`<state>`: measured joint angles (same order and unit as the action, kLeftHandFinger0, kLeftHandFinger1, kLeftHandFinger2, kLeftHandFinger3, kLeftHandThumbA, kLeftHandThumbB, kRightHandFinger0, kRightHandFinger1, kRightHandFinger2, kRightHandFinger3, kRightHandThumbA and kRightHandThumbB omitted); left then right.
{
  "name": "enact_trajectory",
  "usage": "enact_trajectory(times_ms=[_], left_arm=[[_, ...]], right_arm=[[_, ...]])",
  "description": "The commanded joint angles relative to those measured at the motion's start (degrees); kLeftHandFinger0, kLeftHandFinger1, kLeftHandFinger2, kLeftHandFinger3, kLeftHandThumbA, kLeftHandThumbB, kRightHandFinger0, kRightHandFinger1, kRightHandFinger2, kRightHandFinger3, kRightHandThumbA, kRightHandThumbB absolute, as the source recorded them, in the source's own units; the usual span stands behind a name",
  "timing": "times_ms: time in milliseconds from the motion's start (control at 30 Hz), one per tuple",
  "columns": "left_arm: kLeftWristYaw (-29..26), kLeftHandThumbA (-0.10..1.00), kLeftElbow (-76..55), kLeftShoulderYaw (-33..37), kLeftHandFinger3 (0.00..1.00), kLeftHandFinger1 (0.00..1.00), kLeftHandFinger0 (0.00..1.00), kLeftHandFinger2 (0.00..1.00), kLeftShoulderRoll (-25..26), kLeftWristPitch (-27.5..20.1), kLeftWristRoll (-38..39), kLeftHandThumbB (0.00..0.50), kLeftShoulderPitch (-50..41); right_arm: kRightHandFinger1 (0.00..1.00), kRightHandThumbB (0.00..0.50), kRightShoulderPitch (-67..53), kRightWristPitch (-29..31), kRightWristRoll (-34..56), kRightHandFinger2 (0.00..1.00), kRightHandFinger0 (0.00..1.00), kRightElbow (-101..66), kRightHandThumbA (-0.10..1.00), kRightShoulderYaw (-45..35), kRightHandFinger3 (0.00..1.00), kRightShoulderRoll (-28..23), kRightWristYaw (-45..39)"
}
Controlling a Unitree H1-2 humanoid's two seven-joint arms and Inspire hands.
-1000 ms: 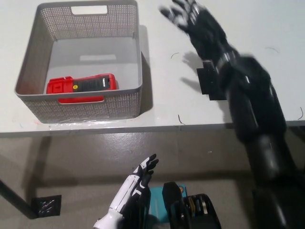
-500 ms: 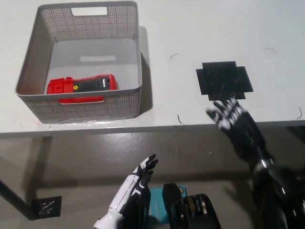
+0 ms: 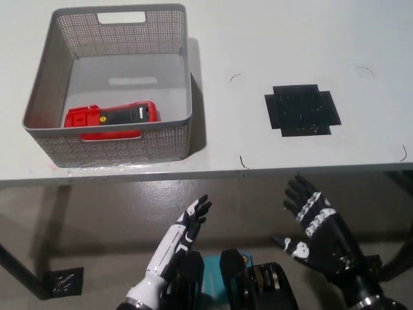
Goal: Use the right hand to pick up a multimeter on the right side and put it into a container on the left side
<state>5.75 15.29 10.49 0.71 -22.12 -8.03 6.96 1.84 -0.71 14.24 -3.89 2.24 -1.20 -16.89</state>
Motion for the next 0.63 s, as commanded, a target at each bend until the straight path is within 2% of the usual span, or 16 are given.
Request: enact_trajectory(times_ms=[0, 200, 233, 333, 400, 500, 600], left_arm=[[-2.3, 1.0, -1.5, -1.5, 1.0, 1.0, 1.0, 1.0, -1.5, -3.9, 1.0, 0.437, 2.9], [-3.0, 1.0, 2.2, -2.8, 1.0, 1.0, 1.0, 1.0, -1.4, -4.4, 0.0, 0.441, 4.8], [-3.0, 1.0, 3.2, -3.0, 1.0, 1.0, 1.0, 1.0, -1.4, -4.3, 0.3, 0.449, 5.3], [-3.3, 1.0, 4.2, -3.2, 1.0, 1.0, 1.0, 1.0, -1.6, -4.6, 0.2, 0.449, 5.9], [-3.0, 1.0, 4.3, -3.2, 1.0, 1.0, 1.0, 1.0, -1.4, -4.7, 0.4, 0.439, 6.1], [-3.2, 1.0, 4.1, -3.3, 1.0, 1.0, 1.0, 1.0, -1.2, -4.8, 0.2, 0.42, 6.3], [-3.1, 1.0, 4.1, -3.6, 1.0, 1.0, 1.0, 1.0, -1.3, -4.8, 0.5, 0.428, 6.1]], right_arm=[[1.0, 0.21, 2.8, 12.2, -6.8, 1.0, 1.0, 5.4, 1.0, 2.8, 1.0, -2.2, -1.8], [1.0, 0.178, 5.7, 11.2, -12.3, 1.0, 1.0, 9.0, 0.97, 5.8, 1.0, -4.5, 0.6], [1.0, 0.189, 6.1, 10.9, -13.3, 1.0, 1.0, 9.5, 0.97, 6.3, 1.0, -4.9, 0.9], [1.0, 0.181, 6.4, 10.0, -14.6, 1.0, 1.0, 9.2, 0.97, 7.1, 1.0, -5.5, 1.5], [1.0, 0.194, 6.6, 8.4, -15.1, 1.0, 1.0, 8.6, 0.98, 7.5, 1.0, -5.7, 1.7], [1.0, 0.177, 7.2, 7.6, -15.7, 1.0, 1.0, 8.4, 0.97, 7.6, 1.0, -6.0, 1.6], [1.0, 0.163, 7.6, 7.1, -16.2, 1.0, 1.0, 8.4, 0.97, 7.8, 1.0, -6.2, 1.4]])
